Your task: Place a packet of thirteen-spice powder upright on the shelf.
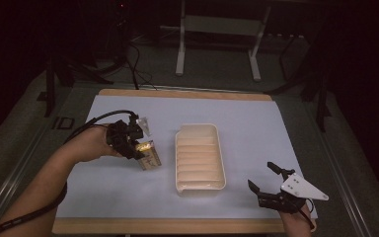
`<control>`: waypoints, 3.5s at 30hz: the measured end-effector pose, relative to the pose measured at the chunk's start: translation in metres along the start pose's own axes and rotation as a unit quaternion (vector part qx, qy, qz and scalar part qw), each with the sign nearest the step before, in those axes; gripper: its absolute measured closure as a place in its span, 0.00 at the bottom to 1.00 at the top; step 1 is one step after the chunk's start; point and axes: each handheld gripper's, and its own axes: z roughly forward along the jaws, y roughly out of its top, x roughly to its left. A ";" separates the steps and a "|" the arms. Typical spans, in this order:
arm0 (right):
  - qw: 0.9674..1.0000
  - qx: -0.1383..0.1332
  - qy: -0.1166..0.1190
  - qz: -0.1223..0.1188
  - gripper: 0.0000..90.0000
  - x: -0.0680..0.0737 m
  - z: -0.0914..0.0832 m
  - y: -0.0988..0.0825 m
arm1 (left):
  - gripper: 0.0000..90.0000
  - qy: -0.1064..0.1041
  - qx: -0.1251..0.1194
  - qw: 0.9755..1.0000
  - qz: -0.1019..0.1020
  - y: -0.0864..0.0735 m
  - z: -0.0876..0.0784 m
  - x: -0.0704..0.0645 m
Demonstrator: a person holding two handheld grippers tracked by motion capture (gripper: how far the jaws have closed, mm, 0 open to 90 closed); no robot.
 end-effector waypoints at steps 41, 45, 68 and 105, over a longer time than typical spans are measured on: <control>1.000 0.003 0.005 -0.003 0.16 0.001 0.001 0.000 | 0.75 -0.018 -0.123 0.990 0.064 0.079 -0.009 -0.016; 1.000 0.003 0.006 -0.003 0.16 0.001 0.001 -0.001 | 0.75 -0.027 -0.143 0.987 0.071 0.084 -0.001 -0.023; 1.000 0.003 0.007 -0.003 0.16 0.002 0.002 -0.001 | 0.75 -0.067 -0.136 0.983 0.104 0.090 0.047 -0.043; 1.000 0.002 0.008 -0.004 0.16 0.001 0.001 -0.001 | 0.74 -0.068 -0.072 0.987 0.123 0.104 0.088 -0.046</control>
